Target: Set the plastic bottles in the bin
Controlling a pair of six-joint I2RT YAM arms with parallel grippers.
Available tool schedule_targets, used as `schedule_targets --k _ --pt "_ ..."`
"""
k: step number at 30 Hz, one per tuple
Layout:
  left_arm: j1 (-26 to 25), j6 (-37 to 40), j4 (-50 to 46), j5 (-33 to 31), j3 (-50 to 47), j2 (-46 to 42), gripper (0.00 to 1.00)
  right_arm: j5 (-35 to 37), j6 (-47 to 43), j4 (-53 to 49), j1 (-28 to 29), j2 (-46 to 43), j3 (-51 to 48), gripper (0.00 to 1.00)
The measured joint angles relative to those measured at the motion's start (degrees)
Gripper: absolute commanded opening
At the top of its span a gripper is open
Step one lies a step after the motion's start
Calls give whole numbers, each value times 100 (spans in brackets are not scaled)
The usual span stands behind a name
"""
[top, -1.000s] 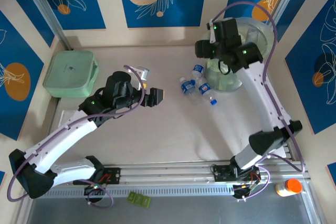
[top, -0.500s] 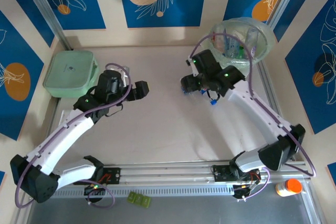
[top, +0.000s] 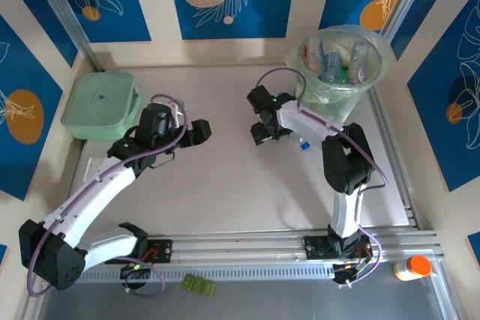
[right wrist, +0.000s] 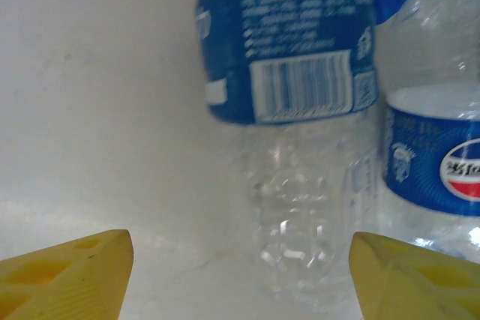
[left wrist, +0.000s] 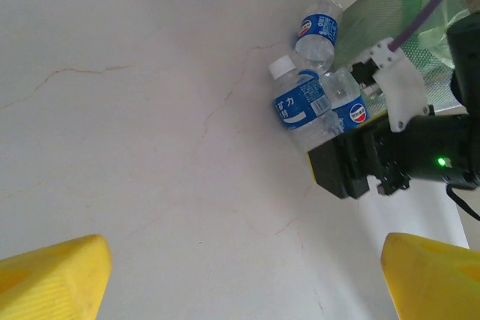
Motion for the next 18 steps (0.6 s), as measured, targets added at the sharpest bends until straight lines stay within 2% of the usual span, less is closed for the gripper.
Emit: schedule_targets --k 6,18 --pt "0 -2 90 31 -39 0 92 153 -15 -59 -138 413 341 77" --pt "44 -11 162 157 -92 0 92 74 -105 -83 -221 671 363 76"
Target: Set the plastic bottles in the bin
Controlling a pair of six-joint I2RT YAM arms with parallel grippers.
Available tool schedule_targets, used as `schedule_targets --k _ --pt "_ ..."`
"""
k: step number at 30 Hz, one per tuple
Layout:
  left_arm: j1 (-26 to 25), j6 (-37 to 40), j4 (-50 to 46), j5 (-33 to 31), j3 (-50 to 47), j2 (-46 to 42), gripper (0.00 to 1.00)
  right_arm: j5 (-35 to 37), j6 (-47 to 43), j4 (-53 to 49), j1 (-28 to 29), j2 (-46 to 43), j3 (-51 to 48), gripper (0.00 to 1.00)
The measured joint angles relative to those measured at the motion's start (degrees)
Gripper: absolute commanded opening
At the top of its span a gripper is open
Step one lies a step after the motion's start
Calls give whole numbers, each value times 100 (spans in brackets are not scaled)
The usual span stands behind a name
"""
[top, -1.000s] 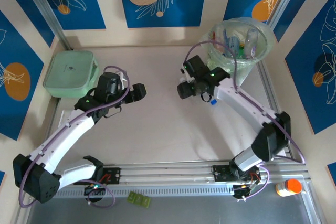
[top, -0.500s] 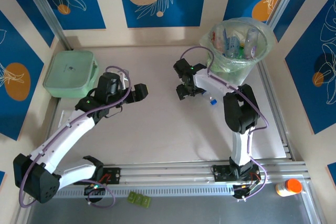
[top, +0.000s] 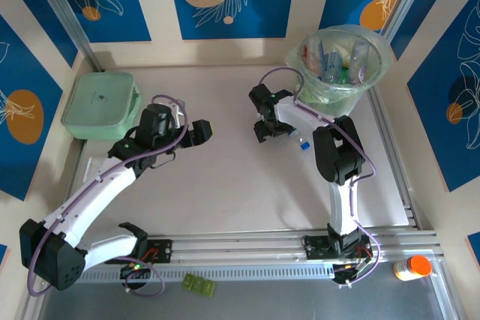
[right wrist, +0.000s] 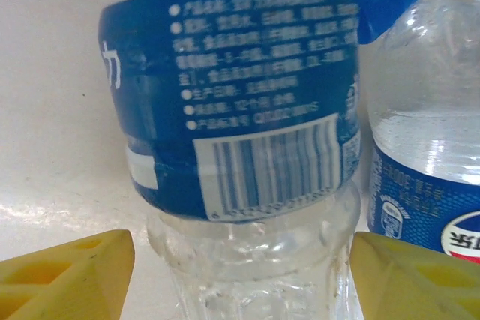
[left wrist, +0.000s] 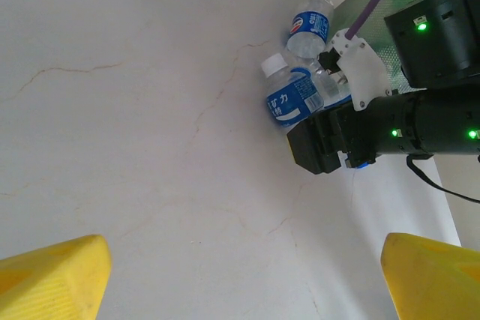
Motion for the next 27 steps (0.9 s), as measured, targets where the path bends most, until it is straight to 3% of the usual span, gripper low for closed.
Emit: schedule_targets --k 5,10,17,23,27 --pt "11 -2 63 13 -76 0 92 -133 -2 111 -35 63 -7 73" --pt "15 -22 122 24 -94 0 92 -184 24 168 -52 59 -31 59" --pt "15 -22 116 26 -94 0 92 -326 79 293 -52 -271 -389 56" --pt "15 -24 48 42 -94 -120 93 -713 105 433 11 -1246 -894 55" --pt "7 20 48 260 -87 -374 99 -1235 127 706 59 -2234 -1340 55"
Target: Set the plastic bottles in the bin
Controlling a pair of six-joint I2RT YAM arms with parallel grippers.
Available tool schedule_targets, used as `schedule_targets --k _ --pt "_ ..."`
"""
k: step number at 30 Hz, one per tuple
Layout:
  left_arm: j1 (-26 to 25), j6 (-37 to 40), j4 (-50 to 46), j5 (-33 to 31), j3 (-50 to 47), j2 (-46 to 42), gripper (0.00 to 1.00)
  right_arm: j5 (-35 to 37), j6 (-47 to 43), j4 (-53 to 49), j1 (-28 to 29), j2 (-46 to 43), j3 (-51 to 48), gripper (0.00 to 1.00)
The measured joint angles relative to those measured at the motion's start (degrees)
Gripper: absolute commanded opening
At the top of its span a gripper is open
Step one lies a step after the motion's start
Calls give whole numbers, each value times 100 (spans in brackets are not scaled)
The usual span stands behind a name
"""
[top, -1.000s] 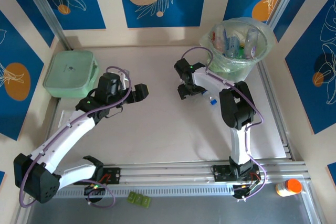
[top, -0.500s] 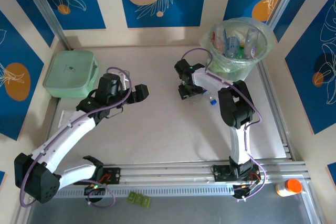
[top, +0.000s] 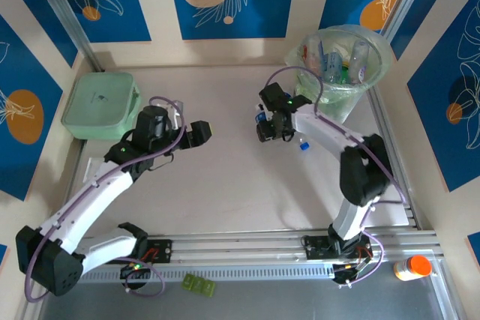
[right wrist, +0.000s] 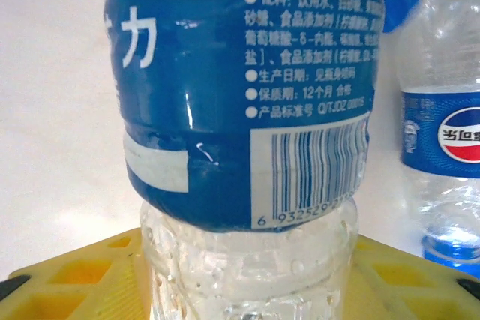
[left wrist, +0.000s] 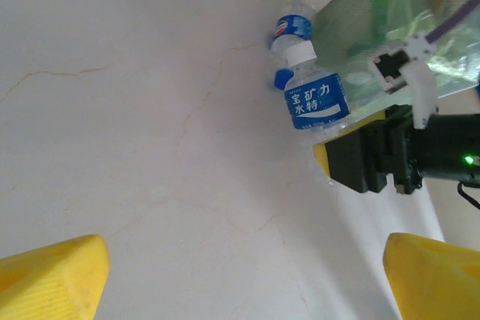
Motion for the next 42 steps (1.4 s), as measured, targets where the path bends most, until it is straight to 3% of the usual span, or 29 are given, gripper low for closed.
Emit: schedule_targets --k 8,15,21,28,30,32,36,39,42 --pt "-313 109 623 831 -11 -481 99 -1528 356 852 221 -2286 -1231 52" --pt "-647 -109 1635 1766 -7 -107 100 -2564 844 1624 750 -3635 -1871 52" --pt "-1019 -350 2345 2264 -9 273 92 -3174 1237 2173 988 -4024 -2243 52" --pt "-1244 -636 3193 2573 -79 352 55 -3574 1637 2675 1073 -4216 -2494 53" --pt "-1248 -761 3386 2599 -146 356 49 -3593 1711 2771 1073 -4269 -2564 53" --pt "-1246 -817 3521 2608 -208 361 47 -3600 1784 2848 1069 -4275 -2610 57" --pt "-1250 -949 3716 2691 -278 378 48 -3674 1967 2990 1058 -4275 -2708 81" --pt "-1298 -1001 3923 2798 -289 374 48 -3759 2131 3314 1051 -4306 -2881 84" --pt "-1307 -1099 4120 2828 -310 372 48 -3954 2430 3853 1001 -4385 -3169 81"
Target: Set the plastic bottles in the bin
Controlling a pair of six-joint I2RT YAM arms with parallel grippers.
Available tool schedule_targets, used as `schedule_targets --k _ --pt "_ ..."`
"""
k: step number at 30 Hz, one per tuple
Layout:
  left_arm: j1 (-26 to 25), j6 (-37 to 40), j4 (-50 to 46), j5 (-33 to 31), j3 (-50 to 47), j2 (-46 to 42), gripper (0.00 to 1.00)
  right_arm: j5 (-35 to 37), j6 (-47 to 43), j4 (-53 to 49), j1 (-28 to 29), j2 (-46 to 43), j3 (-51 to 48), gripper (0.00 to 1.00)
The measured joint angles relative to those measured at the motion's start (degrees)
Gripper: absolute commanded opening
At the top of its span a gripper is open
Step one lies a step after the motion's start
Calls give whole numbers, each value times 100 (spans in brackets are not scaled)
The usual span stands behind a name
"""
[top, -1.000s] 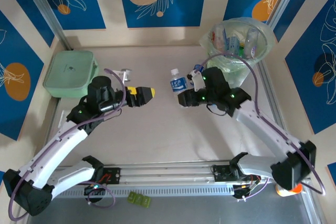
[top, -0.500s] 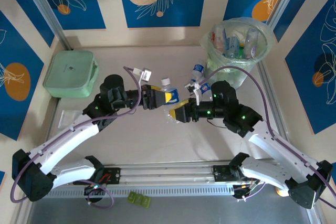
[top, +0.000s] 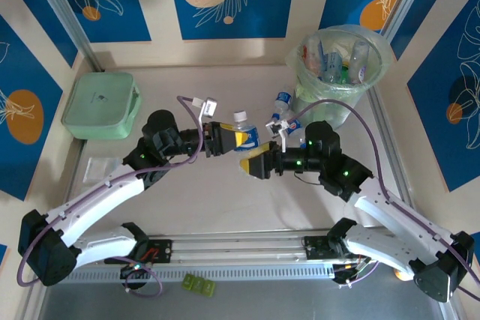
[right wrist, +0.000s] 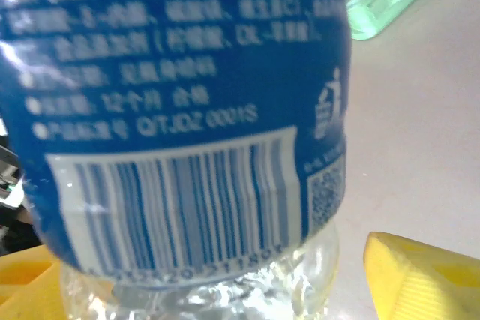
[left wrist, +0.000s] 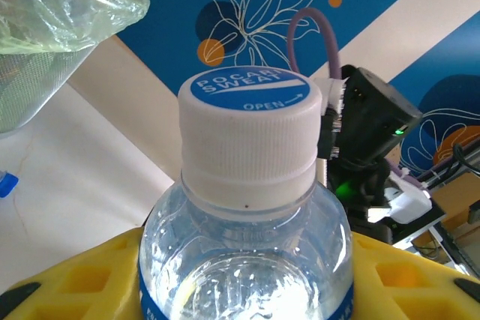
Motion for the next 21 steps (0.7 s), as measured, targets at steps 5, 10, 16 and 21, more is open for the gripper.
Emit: schedule_targets --k 5,10,16,21 --pt "0 -149 188 -7 -44 2 48 -485 658 1115 -153 -9 -444 74" --pt "0 -190 260 -9 -46 2 48 -892 1200 1904 -356 -35 -686 64" --pt "0 -352 326 9 -46 2 66 -997 1274 2009 -402 -66 -695 54" --pt "-15 -254 20 24 0 -101 90 -780 1113 1462 -431 -160 -555 49"
